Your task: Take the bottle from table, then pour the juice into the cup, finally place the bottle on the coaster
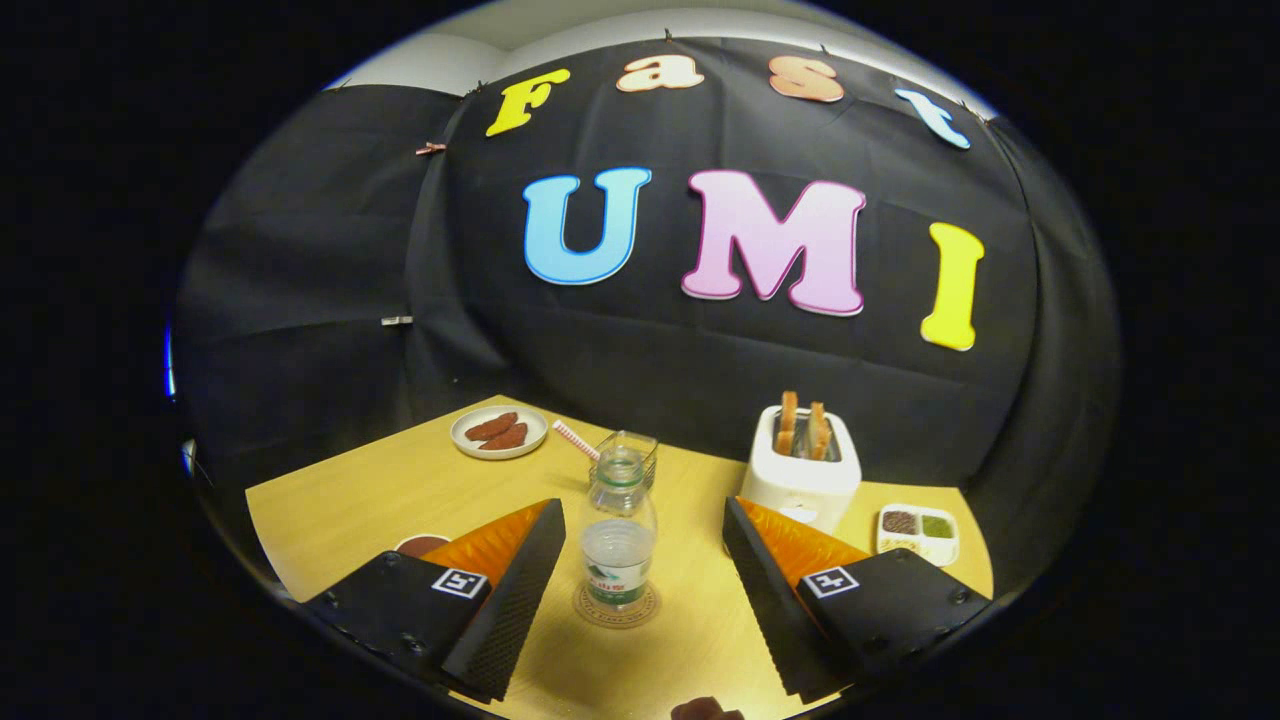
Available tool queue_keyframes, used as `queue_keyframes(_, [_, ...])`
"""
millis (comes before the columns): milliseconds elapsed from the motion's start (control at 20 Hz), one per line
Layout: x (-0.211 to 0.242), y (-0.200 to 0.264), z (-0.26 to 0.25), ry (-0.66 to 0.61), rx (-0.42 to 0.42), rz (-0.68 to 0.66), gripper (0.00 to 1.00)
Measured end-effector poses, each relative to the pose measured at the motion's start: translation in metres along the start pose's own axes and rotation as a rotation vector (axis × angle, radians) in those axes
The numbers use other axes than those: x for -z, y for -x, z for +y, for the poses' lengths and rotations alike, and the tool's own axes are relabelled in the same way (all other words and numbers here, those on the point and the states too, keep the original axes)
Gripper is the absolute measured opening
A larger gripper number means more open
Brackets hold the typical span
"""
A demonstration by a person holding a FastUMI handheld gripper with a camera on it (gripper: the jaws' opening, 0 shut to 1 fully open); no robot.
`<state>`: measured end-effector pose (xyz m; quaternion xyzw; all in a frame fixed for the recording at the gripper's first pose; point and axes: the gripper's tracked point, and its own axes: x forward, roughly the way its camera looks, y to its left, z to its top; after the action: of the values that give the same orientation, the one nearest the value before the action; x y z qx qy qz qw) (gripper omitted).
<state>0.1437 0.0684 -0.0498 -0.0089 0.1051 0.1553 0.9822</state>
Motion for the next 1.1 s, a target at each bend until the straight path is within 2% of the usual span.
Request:
queue_keyframes(300, [-0.063, 0.092, -0.037, -0.015, 0.209, -0.086, 0.98])
queue_keyframes(450, [-0.091, 0.144, -0.04, -0.003, 0.279, -0.155, 0.98])
queue_keyframes(650, [-0.106, 0.202, -0.027, 0.005, 0.328, -0.187, 0.97])
queue_keyframes(800, [-0.104, 0.242, -0.012, -0.007, 0.332, -0.177, 0.97])
queue_keyframes(1100, [-0.091, 0.282, 0.001, -0.023, 0.346, -0.154, 0.98])
